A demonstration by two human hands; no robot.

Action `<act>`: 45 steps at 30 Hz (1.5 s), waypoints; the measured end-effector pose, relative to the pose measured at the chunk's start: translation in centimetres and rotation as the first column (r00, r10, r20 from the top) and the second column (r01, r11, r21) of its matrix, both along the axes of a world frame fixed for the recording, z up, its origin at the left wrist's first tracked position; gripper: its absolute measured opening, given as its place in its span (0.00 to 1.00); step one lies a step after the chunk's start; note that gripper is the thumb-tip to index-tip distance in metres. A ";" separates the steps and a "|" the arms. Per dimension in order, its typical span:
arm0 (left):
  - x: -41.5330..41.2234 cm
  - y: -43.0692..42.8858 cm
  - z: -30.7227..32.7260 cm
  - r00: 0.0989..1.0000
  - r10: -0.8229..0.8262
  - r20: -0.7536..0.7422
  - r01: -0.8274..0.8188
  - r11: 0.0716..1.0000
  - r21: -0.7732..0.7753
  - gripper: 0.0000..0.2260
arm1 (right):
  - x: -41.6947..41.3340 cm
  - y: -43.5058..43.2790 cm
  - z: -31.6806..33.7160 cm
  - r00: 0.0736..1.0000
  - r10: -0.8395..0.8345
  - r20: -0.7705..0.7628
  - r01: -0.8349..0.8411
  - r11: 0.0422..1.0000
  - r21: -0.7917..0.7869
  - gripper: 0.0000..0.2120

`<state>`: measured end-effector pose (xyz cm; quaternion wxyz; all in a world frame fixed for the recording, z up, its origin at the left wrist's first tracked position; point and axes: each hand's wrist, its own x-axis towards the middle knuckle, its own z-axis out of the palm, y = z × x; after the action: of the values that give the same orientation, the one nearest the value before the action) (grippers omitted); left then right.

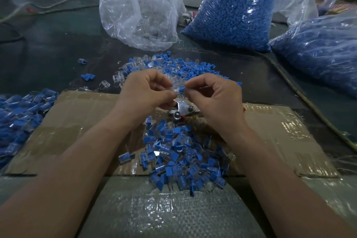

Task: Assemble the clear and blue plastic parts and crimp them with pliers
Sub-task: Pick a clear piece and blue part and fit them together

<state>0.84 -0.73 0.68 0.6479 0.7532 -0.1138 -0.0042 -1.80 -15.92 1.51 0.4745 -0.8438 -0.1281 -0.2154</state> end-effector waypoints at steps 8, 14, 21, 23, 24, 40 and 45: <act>-0.3 -0.5 0.1 0.999 -0.001 0.054 -0.002 0.998 0.059 0.08 | -0.1 0.1 -0.1 1.000 0.011 -0.012 -0.011 1.000 -0.005 0.08; -0.6 -0.5 0.2 0.996 -0.014 0.092 0.007 0.997 0.079 0.07 | 0.1 0.0 -0.1 0.999 0.031 -0.042 -0.032 0.999 -0.039 0.12; -0.8 -0.4 0.4 0.999 -0.025 0.040 0.025 1.000 -0.006 0.05 | 0.3 -0.3 -0.3 0.990 0.108 -0.095 -0.107 0.994 0.015 0.10; -0.7 -0.3 0.4 0.999 -0.036 0.017 0.037 0.998 -0.059 0.05 | 0.4 -0.5 -0.3 0.980 0.134 -0.145 -0.129 0.991 0.041 0.14; -0.7 -0.2 0.5 0.999 -0.050 0.014 0.051 0.996 -0.069 0.05 | 0.5 -0.6 -0.2 0.972 0.167 -0.163 -0.157 0.985 0.069 0.14; -0.6 0.3 0.6 0.984 -0.112 -0.141 0.080 0.974 -0.212 0.04 | 0.1 -0.2 -0.4 0.962 0.272 -0.006 -0.271 0.961 0.045 0.16; -0.8 0.4 0.8 0.970 -0.164 -0.177 0.116 0.960 -0.256 0.06 | 0.1 -0.5 -0.6 0.967 0.253 0.007 -0.253 0.966 0.054 0.18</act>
<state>0.05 -0.37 1.45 0.7417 0.6536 -0.1021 -0.1107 -1.66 -16.43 0.95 0.5208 -0.8074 -0.2289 -0.1565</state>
